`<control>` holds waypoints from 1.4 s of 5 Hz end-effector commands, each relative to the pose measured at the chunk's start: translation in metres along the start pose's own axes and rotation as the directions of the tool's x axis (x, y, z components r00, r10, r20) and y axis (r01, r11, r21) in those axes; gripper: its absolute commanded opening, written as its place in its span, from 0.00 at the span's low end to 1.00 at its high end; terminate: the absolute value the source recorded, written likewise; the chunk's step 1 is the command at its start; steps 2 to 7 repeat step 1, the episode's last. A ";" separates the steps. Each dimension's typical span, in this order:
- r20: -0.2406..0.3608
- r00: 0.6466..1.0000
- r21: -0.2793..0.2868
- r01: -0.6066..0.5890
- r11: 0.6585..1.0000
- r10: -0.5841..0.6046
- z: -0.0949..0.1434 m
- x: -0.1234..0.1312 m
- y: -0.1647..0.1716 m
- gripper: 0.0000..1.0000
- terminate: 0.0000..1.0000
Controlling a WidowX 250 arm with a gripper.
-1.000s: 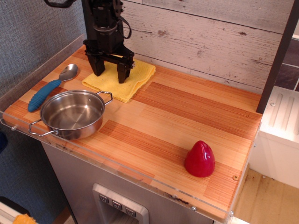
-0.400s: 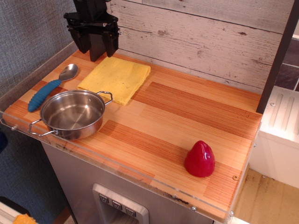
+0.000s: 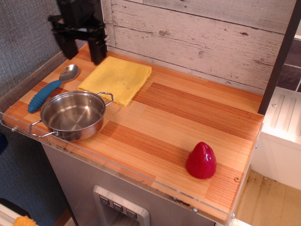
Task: Place the yellow cloth behind the metal pot.
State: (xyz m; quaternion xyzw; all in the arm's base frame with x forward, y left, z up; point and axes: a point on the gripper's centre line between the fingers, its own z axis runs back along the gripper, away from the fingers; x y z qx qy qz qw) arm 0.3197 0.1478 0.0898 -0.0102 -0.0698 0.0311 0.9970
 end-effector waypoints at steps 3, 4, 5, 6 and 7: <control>0.054 0.999 0.026 0.001 1.000 -0.002 0.020 -0.002 0.003 1.00 1.00; 0.054 0.999 0.026 0.001 1.000 -0.002 0.020 -0.002 0.003 1.00 1.00; 0.054 0.999 0.026 0.001 1.000 -0.002 0.020 -0.002 0.003 1.00 1.00; 0.054 0.999 0.026 0.001 1.000 -0.002 0.020 -0.002 0.003 1.00 1.00; 0.054 0.999 0.026 0.001 1.000 -0.002 0.020 -0.002 0.003 1.00 1.00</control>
